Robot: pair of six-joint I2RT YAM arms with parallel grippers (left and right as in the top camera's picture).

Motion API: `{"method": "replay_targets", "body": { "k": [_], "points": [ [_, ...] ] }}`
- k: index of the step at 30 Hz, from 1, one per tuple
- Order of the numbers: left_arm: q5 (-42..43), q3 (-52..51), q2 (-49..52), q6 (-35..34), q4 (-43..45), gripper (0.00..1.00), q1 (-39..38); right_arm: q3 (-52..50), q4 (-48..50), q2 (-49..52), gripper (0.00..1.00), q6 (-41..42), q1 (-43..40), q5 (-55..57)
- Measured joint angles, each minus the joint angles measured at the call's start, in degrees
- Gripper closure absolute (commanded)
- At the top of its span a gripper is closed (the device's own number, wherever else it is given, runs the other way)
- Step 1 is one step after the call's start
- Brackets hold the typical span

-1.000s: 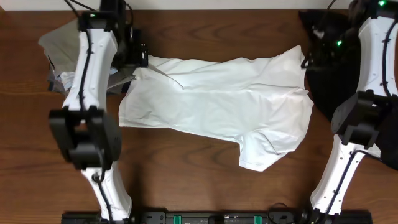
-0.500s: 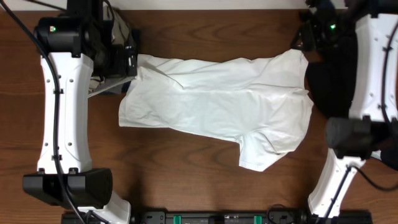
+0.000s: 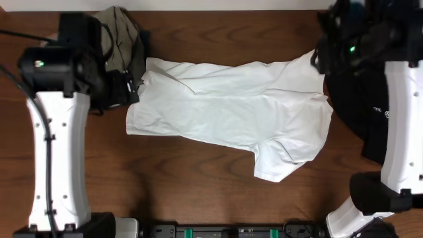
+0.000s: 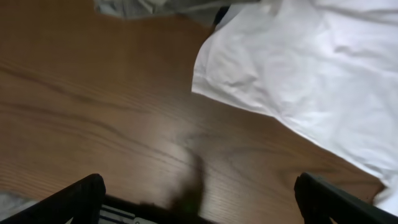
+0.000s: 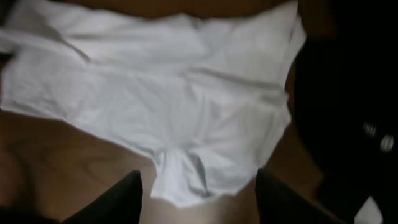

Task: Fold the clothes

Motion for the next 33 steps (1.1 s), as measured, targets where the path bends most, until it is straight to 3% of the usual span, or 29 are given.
{"method": "replay_targets", "body": {
  "k": [5,14,27,33],
  "points": [
    [0.09,-16.65,1.66,0.57,11.21,0.02,0.0,-14.05,2.38,0.81,0.51,2.91,1.38,1.38],
    [3.48,-39.89,2.58,3.89,36.79,0.03,0.0,-31.87,17.35,0.94,0.45,5.07,8.87,-0.52],
    [3.63,-44.22,13.68,-0.66,47.06,0.15,0.85,-41.38,25.14,0.96,0.45,4.76,15.13,-4.57],
    [3.39,-44.28,14.67,-2.69,48.02,0.32,0.85,-41.88,25.27,0.96,0.45,4.63,15.43,-4.79]
  ]
}}
